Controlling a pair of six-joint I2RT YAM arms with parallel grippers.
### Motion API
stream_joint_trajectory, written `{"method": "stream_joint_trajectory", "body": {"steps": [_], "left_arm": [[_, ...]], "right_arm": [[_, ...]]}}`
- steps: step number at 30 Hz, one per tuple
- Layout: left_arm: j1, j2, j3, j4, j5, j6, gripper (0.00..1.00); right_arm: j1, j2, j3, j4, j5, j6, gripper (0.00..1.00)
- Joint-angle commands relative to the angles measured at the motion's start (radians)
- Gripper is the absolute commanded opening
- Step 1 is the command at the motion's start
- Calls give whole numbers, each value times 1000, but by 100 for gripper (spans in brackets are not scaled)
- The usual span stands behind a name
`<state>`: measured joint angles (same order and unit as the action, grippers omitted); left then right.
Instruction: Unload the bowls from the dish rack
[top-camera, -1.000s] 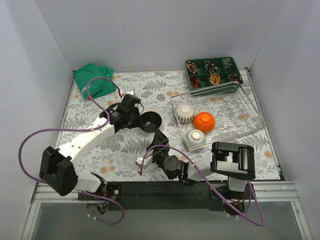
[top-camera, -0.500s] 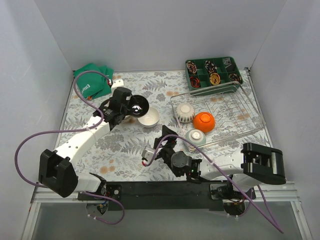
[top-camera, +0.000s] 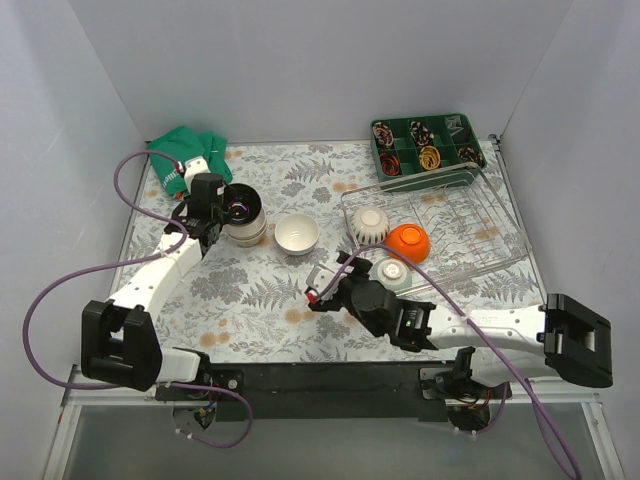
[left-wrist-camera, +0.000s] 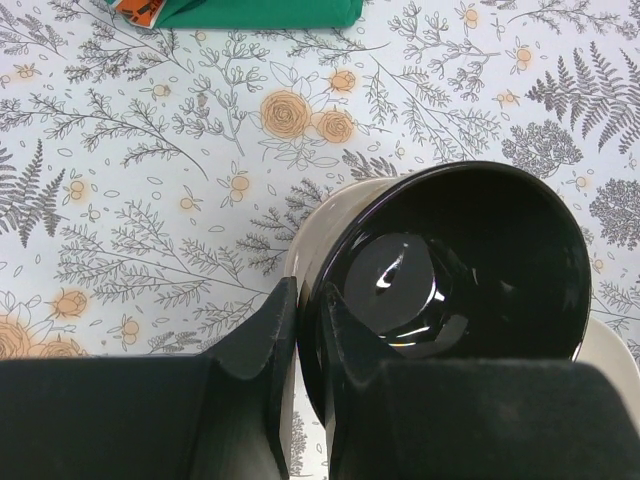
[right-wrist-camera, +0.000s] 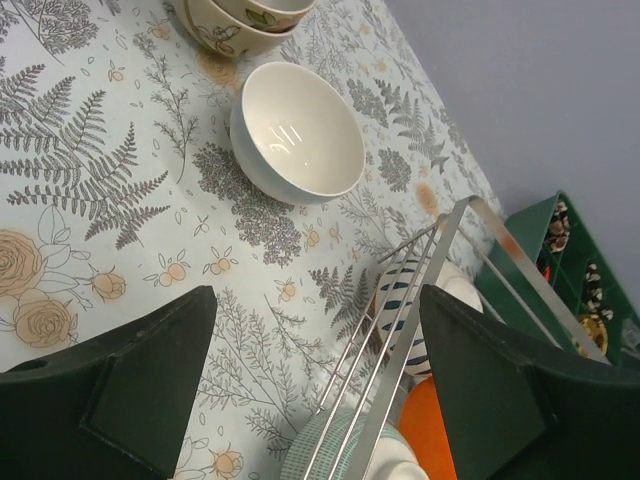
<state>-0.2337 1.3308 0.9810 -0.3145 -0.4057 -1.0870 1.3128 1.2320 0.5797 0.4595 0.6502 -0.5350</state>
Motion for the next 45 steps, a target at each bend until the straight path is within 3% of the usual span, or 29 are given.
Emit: {"method": "stream_joint_trajectory", "body": {"steps": [1, 12, 16, 21, 30, 41, 45], "left_arm": [[10, -13, -10, 130, 33, 9, 0], [17, 70, -24, 179, 68, 1, 0], [22, 93, -33, 187, 77, -1, 10], [27, 97, -51, 201, 82, -7, 15], [30, 51, -68, 195, 87, -4, 42], [31, -48, -87, 152, 87, -8, 43], [31, -119, -108, 144, 123, -14, 49]], "right_arm": [[-72, -75, 23, -114, -150, 191, 91], [-168, -137, -24, -130, -201, 305, 90], [-175, -137, -29, -130, -184, 311, 90], [-182, -144, -40, -130, -178, 326, 90], [-188, -151, -41, -130, -172, 336, 89], [-196, -161, -35, -150, -150, 336, 89], [-231, -173, 8, -231, -147, 355, 89]]}}
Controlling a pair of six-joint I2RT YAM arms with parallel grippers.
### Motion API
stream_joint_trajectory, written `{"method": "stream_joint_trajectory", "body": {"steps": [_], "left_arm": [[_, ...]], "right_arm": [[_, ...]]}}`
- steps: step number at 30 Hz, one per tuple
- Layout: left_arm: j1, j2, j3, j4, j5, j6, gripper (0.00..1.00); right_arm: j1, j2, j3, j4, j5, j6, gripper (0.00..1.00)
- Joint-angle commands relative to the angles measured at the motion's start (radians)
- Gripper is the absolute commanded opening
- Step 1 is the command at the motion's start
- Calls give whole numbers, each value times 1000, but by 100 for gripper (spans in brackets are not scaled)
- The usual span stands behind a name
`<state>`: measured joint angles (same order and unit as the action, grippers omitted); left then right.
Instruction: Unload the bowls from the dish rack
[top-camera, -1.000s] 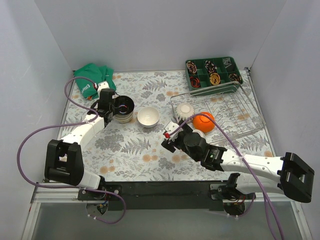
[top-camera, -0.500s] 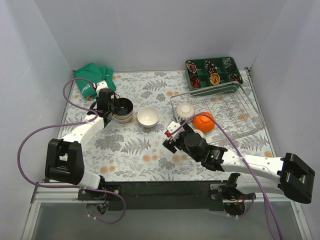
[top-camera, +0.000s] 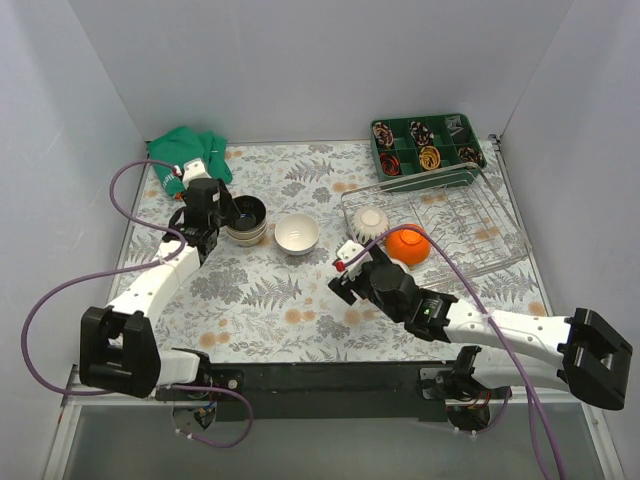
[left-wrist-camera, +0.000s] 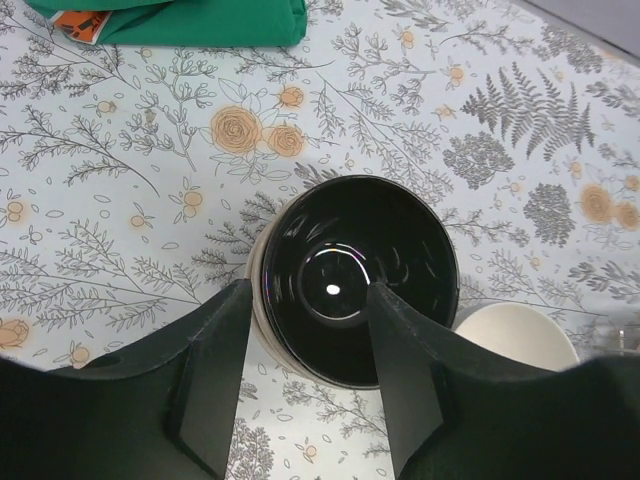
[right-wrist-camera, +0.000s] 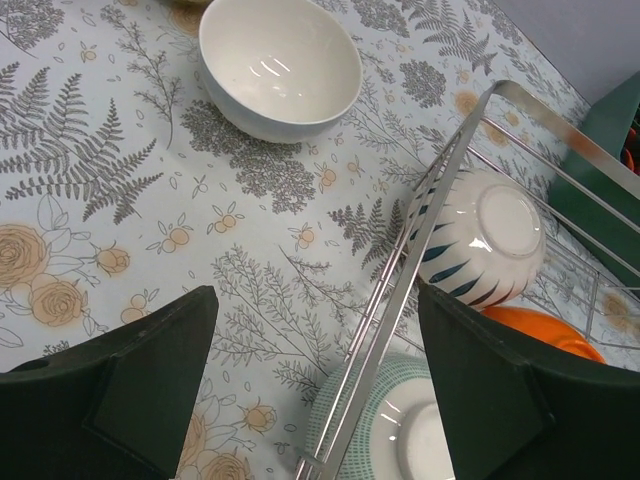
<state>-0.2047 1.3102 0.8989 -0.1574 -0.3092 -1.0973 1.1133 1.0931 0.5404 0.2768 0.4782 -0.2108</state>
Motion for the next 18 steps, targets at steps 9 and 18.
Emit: {"method": "stream_joint_trajectory", "body": {"steps": [9, 18], "left_arm": [[1, -325, -129, -40, 88, 28, 76], [-41, -477, -195, -76, 114, 76, 98]], "right_arm": [[-223, -59, 168, -258, 4, 94, 88], [-437, 34, 311, -442, -33, 122, 87]]}}
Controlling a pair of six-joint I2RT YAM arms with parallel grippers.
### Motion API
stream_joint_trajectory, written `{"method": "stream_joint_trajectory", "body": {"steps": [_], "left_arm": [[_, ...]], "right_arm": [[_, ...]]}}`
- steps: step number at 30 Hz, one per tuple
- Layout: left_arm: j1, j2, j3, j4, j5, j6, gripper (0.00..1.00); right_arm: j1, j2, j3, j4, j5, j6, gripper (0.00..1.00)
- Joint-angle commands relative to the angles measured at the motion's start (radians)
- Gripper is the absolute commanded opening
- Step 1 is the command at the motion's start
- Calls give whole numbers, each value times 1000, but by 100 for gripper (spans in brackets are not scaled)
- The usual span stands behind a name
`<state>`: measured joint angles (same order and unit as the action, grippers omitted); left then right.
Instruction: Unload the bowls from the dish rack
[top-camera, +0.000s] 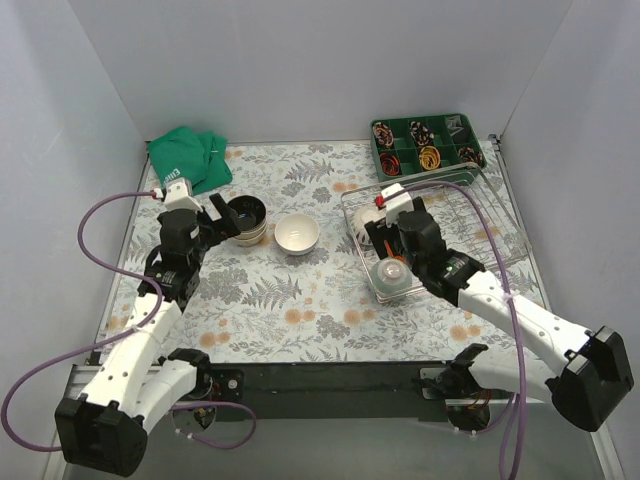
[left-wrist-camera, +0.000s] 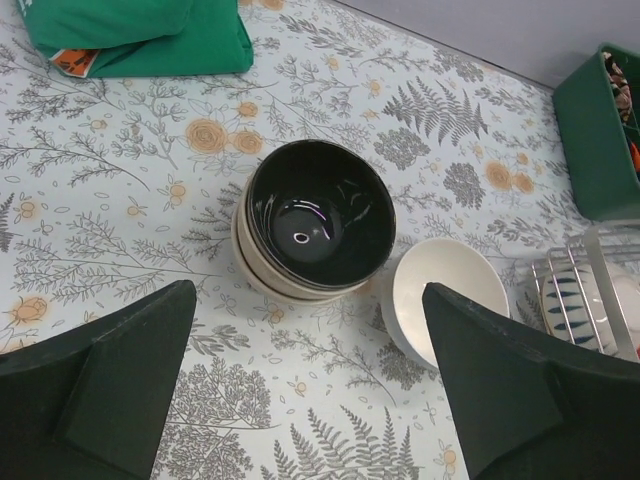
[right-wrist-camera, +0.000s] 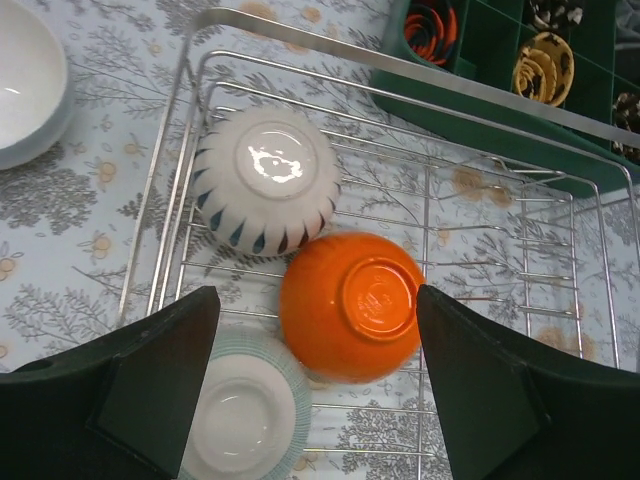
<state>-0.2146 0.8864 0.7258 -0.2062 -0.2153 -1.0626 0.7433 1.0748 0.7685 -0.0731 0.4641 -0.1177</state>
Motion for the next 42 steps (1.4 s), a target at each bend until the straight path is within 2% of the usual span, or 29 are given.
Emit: {"method": "stream_joint_trajectory", "body": {"steps": [1, 6, 17, 28, 35, 42], "left_arm": [[-40, -78, -26, -28, 13, 47, 98], [-91, -148, -52, -39, -24, 61, 98], [-146, -236, -100, -35, -91, 61, 98], [-175, -268, -109, -35, -107, 67, 98], [-180, -267, -111, -35, -105, 67, 98], [-180, -262, -114, -35, -104, 70, 98]], "right_arm": [[-79, 68, 100, -102, -24, 35, 87], [-128, 192, 193, -160, -48, 61, 87], [-144, 442, 314, -254, -73, 89, 85], [-145, 606, 341, -304, 36, 76, 84], [-139, 645, 310, -330, 79, 75, 85], [-99, 706, 285, -330, 217, 55, 88]]}}
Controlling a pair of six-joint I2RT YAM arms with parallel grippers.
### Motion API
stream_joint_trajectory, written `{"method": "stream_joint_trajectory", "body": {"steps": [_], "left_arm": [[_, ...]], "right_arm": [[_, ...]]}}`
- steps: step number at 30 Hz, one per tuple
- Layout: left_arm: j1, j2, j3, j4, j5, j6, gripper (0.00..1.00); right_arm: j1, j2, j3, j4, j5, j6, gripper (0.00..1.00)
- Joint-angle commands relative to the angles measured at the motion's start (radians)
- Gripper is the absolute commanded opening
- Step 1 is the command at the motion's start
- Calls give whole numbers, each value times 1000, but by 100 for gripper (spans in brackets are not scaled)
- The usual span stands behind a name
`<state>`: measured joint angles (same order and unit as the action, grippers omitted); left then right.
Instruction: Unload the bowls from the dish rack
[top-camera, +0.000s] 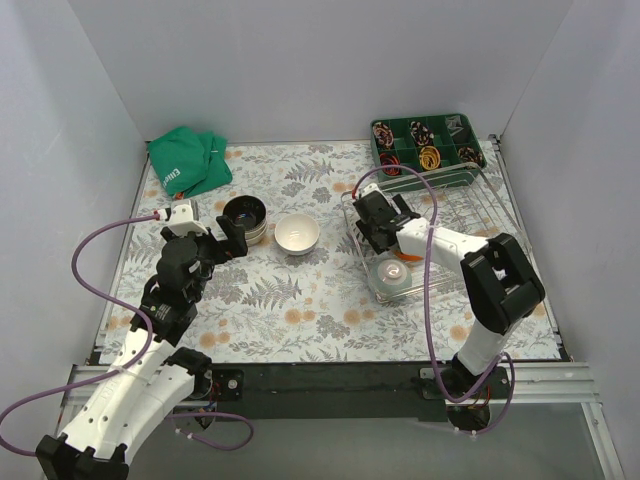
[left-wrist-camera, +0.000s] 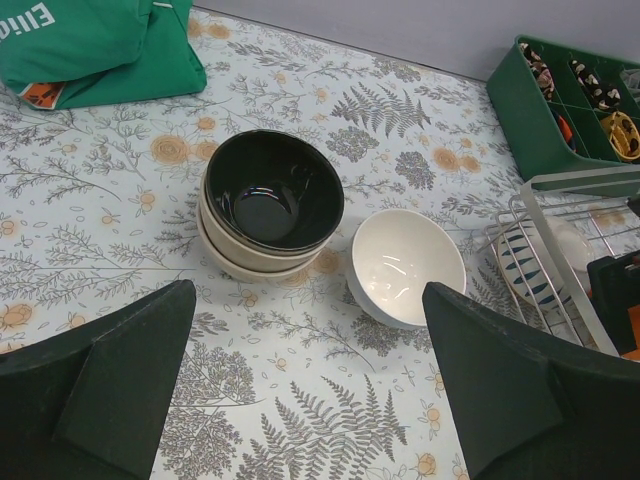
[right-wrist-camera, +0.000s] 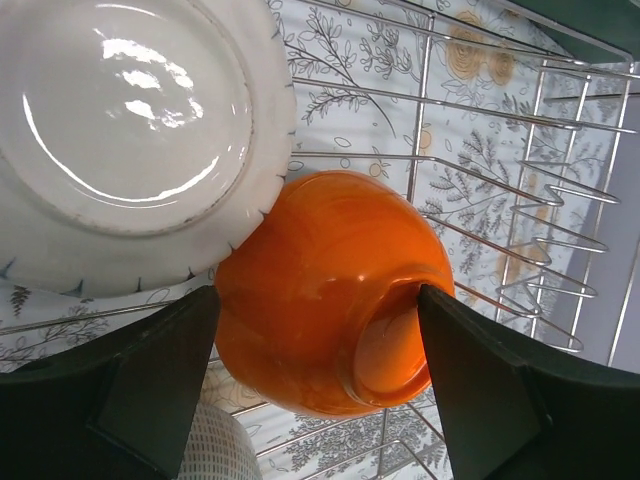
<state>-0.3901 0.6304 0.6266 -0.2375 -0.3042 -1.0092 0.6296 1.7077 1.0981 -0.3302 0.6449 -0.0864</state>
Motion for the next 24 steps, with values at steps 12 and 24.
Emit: {"method": "stream_joint_trajectory", "body": {"steps": [12, 24], "left_arm": [[-4, 8, -16, -2, -10, 18, 98], [-4, 11, -21, 3, -6, 23, 98]], "right_arm": [[45, 72, -35, -70, 35, -6, 90], [30, -201, 29, -99, -91, 121, 93]]}}
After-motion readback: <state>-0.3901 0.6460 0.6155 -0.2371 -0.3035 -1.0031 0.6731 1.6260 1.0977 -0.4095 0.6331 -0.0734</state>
